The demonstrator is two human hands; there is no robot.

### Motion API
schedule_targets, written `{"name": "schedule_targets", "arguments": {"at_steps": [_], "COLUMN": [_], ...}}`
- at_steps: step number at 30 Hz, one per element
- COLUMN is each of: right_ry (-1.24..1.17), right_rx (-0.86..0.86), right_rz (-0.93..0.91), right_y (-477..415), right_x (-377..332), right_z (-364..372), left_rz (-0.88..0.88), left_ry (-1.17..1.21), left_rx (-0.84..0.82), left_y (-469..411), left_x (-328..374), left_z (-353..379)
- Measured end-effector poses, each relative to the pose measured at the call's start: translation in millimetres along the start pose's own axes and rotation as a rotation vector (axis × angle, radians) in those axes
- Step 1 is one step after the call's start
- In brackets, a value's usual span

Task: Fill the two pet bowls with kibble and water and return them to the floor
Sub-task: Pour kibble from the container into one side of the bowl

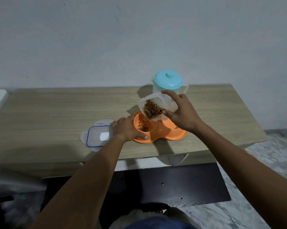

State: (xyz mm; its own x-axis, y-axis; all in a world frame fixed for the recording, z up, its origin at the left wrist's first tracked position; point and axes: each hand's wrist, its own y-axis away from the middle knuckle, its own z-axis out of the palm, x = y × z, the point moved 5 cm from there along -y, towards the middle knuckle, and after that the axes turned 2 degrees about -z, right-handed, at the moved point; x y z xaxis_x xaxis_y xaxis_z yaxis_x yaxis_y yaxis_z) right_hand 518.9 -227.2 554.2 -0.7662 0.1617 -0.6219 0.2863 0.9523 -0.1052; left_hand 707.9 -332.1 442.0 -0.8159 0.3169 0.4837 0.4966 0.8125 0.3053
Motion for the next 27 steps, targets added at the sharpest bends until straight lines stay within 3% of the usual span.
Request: {"name": "schedule_targets", "arguments": {"at_steps": [27], "right_ry": [-0.036], "right_rx": [0.023], "right_rz": [0.004], "right_y": [10.3], "right_x": [1.6], "right_z": [0.9], "left_rz": [-0.004], "left_ry": [0.005], "left_rx": [0.014], "left_y": [4.2], "left_x": [1.6], "left_z": [-1.3]}}
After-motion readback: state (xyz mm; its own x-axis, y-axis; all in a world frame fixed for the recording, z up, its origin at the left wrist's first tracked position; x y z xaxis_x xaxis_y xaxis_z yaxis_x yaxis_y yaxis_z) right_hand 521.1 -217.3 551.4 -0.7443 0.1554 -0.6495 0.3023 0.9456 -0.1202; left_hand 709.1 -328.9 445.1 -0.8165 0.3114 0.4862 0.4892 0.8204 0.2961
